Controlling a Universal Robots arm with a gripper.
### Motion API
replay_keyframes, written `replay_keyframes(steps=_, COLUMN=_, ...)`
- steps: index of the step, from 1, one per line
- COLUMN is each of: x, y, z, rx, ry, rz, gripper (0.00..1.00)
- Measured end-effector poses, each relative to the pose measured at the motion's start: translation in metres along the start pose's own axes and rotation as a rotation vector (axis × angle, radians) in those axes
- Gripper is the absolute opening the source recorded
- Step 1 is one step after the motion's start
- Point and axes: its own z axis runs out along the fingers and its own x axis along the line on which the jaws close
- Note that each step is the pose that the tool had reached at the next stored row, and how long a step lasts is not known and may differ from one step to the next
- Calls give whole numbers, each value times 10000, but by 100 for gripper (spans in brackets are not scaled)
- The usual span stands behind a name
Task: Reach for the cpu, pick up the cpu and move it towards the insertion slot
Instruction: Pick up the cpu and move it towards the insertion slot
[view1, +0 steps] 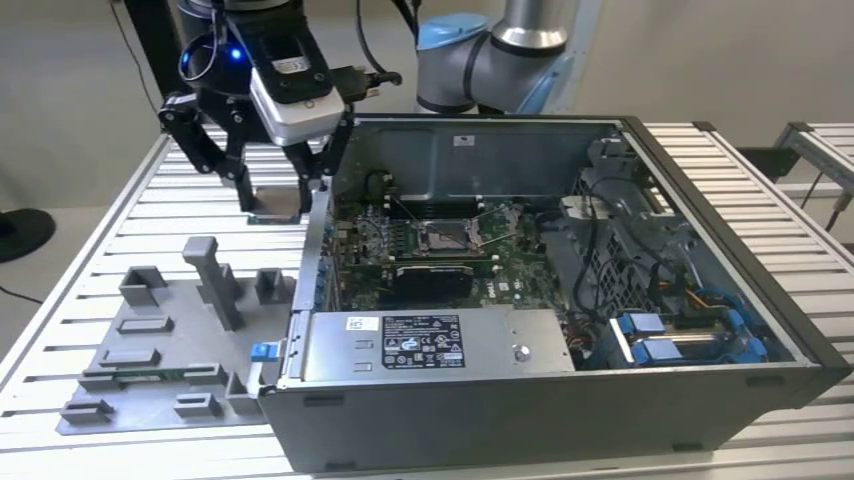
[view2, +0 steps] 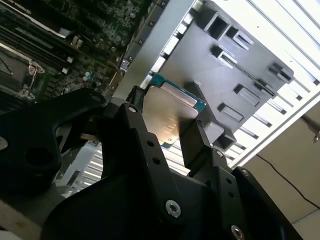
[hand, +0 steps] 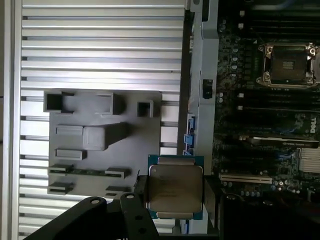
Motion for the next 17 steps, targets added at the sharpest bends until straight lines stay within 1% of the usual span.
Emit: replay_keyframes(steps=17, x=-389, y=-7, z=-23, rx=-1, ry=24, rz=1, gripper=0)
